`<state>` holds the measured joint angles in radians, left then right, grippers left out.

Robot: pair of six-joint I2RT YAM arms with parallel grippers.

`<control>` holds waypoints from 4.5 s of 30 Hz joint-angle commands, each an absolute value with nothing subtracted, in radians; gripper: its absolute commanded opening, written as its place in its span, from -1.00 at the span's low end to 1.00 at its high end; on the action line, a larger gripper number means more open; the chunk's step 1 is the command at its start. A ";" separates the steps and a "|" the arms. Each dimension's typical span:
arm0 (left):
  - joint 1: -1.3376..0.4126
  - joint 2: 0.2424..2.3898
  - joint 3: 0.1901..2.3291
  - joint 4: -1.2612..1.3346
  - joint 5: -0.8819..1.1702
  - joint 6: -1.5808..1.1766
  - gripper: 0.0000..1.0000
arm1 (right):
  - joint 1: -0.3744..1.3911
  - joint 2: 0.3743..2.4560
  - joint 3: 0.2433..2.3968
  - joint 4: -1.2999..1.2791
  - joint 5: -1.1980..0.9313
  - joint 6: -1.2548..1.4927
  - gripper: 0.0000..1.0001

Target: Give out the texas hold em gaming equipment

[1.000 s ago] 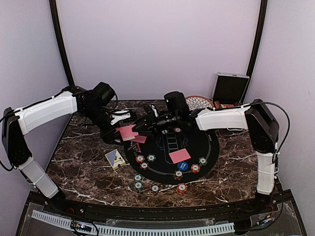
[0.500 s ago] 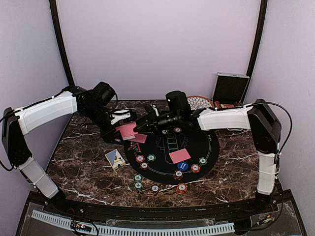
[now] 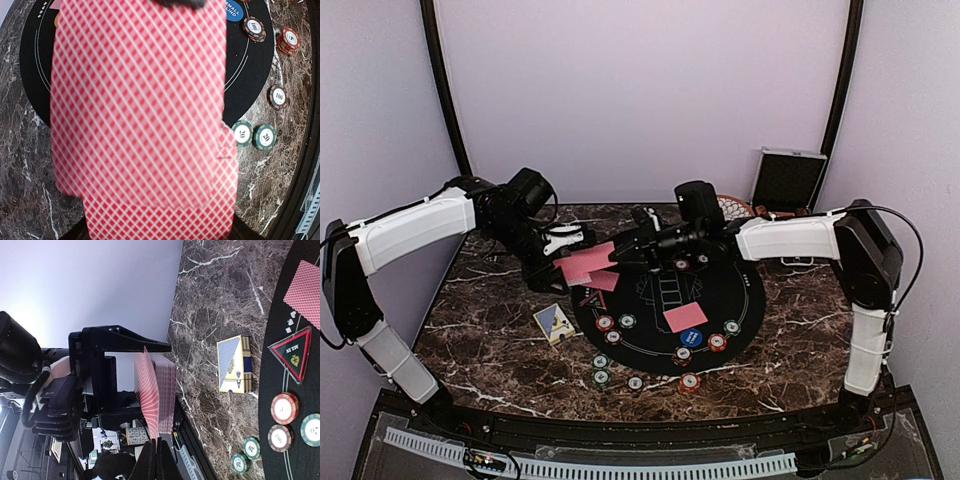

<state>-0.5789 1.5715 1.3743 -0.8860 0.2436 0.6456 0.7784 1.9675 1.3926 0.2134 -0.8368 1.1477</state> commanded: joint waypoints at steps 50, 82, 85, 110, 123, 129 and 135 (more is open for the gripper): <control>-0.551 1.499 1.356 -0.893 0.252 0.660 -1.00 | 0.685 2.348 1.706 -0.051 -0.622 0.896 -0.41; -0.550 1.517 1.395 -0.896 0.274 0.648 -1.00 | 0.823 1.995 1.486 0.206 -0.773 1.033 0.50; -0.550 1.520 1.405 -0.897 0.280 0.645 -1.00 | 0.838 2.005 1.497 0.214 -0.780 1.045 0.50; -0.551 1.530 1.423 -0.900 0.304 0.636 -1.00 | 0.916 2.181 1.679 0.257 -0.842 1.134 0.53; -0.551 1.519 1.429 -0.913 0.316 0.636 -1.00 | 0.887 2.208 1.676 0.160 -0.783 1.093 0.37; -0.551 1.516 1.430 -0.914 0.321 0.638 -1.00 | 0.855 2.177 1.617 0.157 -0.772 1.076 0.17; -0.551 1.512 1.425 -0.915 0.315 0.641 -1.00 | 0.838 2.147 1.585 0.161 -0.775 1.067 0.00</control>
